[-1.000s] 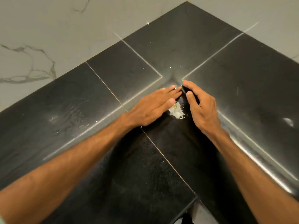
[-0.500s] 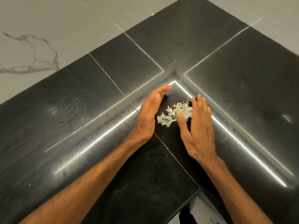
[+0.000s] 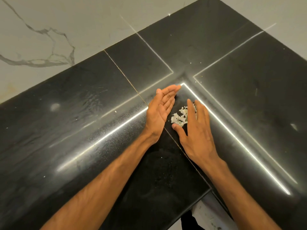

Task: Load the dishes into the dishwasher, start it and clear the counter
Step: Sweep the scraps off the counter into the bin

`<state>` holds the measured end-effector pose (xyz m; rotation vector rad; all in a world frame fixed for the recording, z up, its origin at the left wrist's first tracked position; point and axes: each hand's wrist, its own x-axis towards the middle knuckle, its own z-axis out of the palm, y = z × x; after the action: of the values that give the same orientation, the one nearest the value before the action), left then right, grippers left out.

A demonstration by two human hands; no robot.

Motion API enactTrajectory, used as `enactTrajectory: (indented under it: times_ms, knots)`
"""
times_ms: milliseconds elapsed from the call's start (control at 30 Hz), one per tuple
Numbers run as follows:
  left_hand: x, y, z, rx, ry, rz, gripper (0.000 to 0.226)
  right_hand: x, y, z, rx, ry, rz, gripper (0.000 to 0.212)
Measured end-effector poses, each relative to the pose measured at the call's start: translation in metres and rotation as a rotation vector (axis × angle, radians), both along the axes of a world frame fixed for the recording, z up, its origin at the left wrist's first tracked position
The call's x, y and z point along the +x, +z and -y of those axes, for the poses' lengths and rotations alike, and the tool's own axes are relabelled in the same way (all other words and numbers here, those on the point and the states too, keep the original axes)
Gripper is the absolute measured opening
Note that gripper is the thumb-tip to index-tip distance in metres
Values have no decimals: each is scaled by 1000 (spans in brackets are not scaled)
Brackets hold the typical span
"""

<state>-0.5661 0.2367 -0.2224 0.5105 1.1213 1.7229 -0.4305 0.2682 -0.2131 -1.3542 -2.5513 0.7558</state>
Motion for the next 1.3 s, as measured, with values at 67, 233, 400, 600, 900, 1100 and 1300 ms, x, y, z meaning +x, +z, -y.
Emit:
enactTrajectory:
  times_ms: [67, 233, 400, 600, 900, 1100, 1300]
  knots:
    - [-2, 0, 0, 1, 30, 71, 59, -10, 7, 2, 30, 39, 67, 75]
    - [-2, -3, 1, -10, 112, 147, 58, -15, 20, 13, 153, 168, 193, 62]
    - [1, -4, 1, -20, 175, 196, 54, -11, 14, -4, 255, 258, 145, 18]
    - [2, -2, 0, -45, 208, 229, 54, -18, 21, -22, 215, 252, 104, 23]
    - [18, 12, -11, -52, 190, 540, 59, -26, 66, -50, -334, -165, -395, 17]
    - [20, 26, -21, 87, 172, 802, 49, -44, 62, -28, -54, -63, -314, 28]
    - [11, 26, -26, 65, 267, 885, 39, -54, 63, 9, -131, 14, -375, 39]
